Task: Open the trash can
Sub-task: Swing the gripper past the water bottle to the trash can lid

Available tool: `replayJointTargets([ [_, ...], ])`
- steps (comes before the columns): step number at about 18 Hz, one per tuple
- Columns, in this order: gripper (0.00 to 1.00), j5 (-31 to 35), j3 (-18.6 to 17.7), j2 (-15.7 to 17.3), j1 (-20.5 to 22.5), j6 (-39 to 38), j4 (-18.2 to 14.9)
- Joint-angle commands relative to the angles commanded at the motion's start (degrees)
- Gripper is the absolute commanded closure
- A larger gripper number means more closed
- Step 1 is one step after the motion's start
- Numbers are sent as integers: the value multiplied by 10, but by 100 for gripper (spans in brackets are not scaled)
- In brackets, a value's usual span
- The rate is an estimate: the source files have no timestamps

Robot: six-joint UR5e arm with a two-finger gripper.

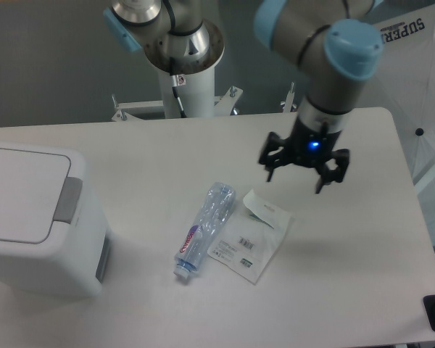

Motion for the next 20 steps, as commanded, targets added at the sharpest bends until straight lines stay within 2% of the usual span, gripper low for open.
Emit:
replayJointTargets([
  [8, 0, -24, 32, 6, -92, -137, 4],
  [15, 0, -47, 40, 11, -147, -170, 9],
  [20, 0, -53, 42, 11, -173, -191, 43],
])
